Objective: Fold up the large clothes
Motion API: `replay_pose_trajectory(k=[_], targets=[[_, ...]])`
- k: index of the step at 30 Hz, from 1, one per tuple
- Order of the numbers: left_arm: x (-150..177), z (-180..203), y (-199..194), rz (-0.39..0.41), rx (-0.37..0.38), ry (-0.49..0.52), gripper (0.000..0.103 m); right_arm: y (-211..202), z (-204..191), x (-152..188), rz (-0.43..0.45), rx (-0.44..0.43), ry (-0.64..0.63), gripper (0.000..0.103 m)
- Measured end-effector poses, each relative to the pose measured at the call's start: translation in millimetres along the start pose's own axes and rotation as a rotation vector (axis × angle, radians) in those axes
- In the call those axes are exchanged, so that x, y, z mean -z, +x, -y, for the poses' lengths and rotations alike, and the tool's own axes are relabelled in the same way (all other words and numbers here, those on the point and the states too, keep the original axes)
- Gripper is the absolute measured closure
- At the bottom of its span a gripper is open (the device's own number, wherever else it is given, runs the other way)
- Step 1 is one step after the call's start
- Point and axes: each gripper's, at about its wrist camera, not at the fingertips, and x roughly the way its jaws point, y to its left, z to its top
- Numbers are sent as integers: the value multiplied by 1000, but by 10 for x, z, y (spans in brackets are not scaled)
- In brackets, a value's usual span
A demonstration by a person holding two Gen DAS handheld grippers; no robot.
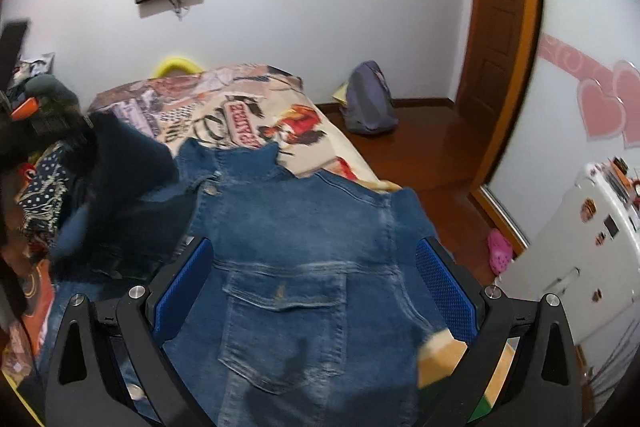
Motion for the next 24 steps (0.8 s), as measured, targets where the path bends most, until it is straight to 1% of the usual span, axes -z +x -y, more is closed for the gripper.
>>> replay_pose_trajectory(k=[3,5,8,9,10,11,12,13,15,17,19,20,22,24], targets=[[258,248,378,-148,21,66,99,21,100,47,-23,12,4,2],[430,385,502,-208,43,110,98,26,143,76,-32,17,1,3],[547,456,591,-280,65,173,91,20,170,108,-45,19,-13,2],[585,480,576,-290,74,185,83,38,165,117,-55,19,-21,2],[606,490,535,-300,85,194,69,41,160,124,-60,20,-26,2],[629,496,475,-303,97,199,61,54,143,128,-66,19,-36,2],[640,492,394,-293,106,202,48,53,128,127,-69,18,-44,2],[641,484,322,-280,111,205,43,56,102,124,-72,15,-55,3],[617,411,113,-240,100,207,41,48,45,119,-71,9,-76,3],[540,289,-67,-193,83,190,37,40,-36,95,-67,-7,-102,3],[487,80,-314,-136,63,161,29,51,-118,57,-65,-27,-124,3],[463,-11,-384,-117,46,152,28,64,-158,40,-64,-36,-134,3],[443,-278,-589,-72,-20,132,19,92,-289,-20,-64,-62,-169,3],[452,-509,-704,-51,-86,118,16,139,-448,-69,-65,-89,-213,3]])
